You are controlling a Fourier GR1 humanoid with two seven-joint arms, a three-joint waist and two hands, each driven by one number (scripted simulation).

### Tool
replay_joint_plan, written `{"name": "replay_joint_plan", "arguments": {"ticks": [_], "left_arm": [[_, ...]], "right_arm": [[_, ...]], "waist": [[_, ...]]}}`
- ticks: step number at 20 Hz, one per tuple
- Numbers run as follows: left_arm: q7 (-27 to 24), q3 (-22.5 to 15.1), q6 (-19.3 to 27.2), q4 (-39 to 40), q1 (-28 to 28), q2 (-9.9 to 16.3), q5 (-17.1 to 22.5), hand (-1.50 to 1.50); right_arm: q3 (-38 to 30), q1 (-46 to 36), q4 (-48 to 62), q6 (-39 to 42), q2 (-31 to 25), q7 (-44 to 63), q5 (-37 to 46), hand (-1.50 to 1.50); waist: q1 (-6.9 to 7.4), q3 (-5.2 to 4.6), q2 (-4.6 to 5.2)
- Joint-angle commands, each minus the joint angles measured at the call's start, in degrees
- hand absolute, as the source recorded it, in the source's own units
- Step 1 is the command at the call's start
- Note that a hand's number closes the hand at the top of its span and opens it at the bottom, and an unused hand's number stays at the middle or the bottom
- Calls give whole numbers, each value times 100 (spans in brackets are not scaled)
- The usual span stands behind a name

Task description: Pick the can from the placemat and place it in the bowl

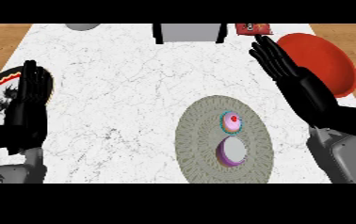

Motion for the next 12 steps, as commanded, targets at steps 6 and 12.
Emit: {"name": "replay_joint_plan", "arguments": {"ticks": [6,12], "left_arm": [[547,-921,-465,118,-230,-195,-198,0],[678,-987,-492,210,34,-351,-58,0]], "right_arm": [[1633,1280,-231,-1408,432,1615,1617,150],[1001,2271,-811,-3817,1239,286,2744,-150]], "waist": [[-125,85,216],[-454,120,135]]}}
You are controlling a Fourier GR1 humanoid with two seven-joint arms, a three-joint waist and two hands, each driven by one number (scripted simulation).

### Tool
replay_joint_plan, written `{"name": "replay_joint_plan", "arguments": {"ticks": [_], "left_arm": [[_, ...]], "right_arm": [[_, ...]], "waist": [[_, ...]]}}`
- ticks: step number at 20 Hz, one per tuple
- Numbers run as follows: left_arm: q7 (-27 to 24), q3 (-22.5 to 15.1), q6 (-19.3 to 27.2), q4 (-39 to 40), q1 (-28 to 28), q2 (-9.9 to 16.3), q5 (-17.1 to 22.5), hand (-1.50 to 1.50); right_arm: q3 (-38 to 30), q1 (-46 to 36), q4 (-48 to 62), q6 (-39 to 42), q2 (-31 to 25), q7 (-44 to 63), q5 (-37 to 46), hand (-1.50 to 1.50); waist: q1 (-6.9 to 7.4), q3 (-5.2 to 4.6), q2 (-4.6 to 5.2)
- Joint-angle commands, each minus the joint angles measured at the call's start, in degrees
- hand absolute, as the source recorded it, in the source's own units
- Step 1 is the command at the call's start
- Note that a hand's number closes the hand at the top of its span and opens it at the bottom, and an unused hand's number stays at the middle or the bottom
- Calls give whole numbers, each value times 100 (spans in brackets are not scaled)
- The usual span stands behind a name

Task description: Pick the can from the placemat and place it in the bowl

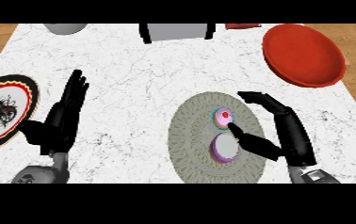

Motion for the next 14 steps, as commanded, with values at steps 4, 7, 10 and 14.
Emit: {"name": "replay_joint_plan", "arguments": {"ticks": [4,7,10,14], "left_arm": [[287,-353,-132,-169,-58,-124,-66,0],[118,-529,61,330,-348,-443,-375,0],[254,-399,-188,-241,33,-135,-170,0],[171,-739,41,-23,-66,-559,-479,0]], "right_arm": [[872,1866,-1154,-2105,951,-1277,1489,-150],[1175,2342,-1945,-2510,719,-619,2395,-150],[987,2371,-2322,-2361,547,916,3476,-150],[927,2572,-2881,-1563,644,2247,4438,-150]], "waist": [[249,20,29],[319,6,80],[464,-12,63],[497,-5,104]]}}
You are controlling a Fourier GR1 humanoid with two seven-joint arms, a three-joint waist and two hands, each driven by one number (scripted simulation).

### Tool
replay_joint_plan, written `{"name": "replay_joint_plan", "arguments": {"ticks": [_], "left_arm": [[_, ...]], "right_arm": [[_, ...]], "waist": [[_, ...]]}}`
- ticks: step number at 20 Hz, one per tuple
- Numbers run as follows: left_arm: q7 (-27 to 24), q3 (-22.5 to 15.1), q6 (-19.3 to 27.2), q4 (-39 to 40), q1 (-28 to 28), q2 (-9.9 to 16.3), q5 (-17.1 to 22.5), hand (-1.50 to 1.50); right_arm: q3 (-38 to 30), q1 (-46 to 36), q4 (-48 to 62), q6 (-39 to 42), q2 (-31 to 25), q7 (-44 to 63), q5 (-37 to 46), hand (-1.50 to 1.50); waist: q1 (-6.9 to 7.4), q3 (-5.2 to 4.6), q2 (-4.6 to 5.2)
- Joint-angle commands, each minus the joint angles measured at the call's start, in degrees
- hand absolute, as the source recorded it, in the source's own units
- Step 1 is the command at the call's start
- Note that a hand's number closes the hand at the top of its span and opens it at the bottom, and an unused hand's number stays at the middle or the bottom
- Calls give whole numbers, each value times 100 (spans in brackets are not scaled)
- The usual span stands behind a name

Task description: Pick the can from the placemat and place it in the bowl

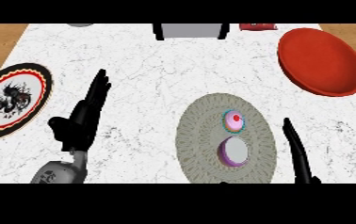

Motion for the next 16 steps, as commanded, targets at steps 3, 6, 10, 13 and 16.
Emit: {"name": "replay_joint_plan", "arguments": {"ticks": [3,6,10,13,16], "left_arm": [[36,44,-75,142,-263,-104,-61,0],[13,94,-181,139,-203,-49,-20,0],[-48,107,-256,186,-258,-32,-102,0],[111,102,-304,-185,-13,-96,-18,0],[80,225,-316,101,-167,-174,-179,0]], "right_arm": [[-92,0,-1237,1408,33,2157,1008,-150],[98,-475,-998,2015,543,3153,1381,-150],[-99,-890,-827,2879,557,3940,1098,-150],[-301,-1090,-789,3259,669,4345,832,-150],[169,-541,-929,3220,585,4227,1025,-150]], "waist": [[103,6,32],[170,3,44],[180,10,52],[184,18,35],[129,20,24]]}}
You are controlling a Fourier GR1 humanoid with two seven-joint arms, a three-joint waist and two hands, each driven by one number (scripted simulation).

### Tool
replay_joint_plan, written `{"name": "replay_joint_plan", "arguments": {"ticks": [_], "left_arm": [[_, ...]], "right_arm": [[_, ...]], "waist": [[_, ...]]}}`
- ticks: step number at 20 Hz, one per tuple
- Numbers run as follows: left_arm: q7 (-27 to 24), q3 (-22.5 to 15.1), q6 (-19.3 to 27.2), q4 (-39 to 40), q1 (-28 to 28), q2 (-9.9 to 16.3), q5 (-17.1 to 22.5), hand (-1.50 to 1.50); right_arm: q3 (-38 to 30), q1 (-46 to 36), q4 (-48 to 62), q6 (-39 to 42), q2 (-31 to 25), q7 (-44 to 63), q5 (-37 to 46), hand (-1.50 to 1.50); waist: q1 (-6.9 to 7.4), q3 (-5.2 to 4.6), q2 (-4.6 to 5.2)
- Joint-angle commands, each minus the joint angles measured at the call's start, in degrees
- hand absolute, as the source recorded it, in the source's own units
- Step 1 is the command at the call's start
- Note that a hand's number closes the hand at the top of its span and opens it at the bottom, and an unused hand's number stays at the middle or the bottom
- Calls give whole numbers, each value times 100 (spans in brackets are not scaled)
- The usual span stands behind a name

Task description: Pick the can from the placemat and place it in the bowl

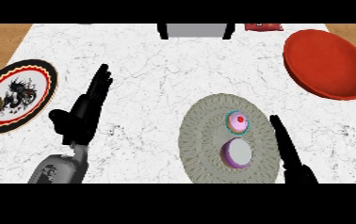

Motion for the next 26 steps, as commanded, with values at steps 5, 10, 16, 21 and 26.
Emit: {"name": "replay_joint_plan", "arguments": {"ticks": [5,10,16,21,26], "left_arm": [[161,239,-175,5,-61,-132,-168,0],[-72,232,-416,-161,414,-224,-244,0],[-109,438,-403,13,197,-402,-372,0],[-70,447,-448,203,30,-574,-501,0],[11,690,-725,94,-33,-417,-440,0]], "right_arm": [[-19,394,651,-173,27,-691,-459,-150],[-136,632,199,-151,-63,-877,-688,-150],[-157,589,352,-389,136,-1365,-994,-150],[-235,748,607,-603,191,-1801,-1432,-150],[-210,561,1127,-826,492,-1940,-1497,-150]], "waist": [[-21,7,-8],[-18,6,-11],[-18,6,-8],[-23,6,-7],[-12,6,-5]]}}
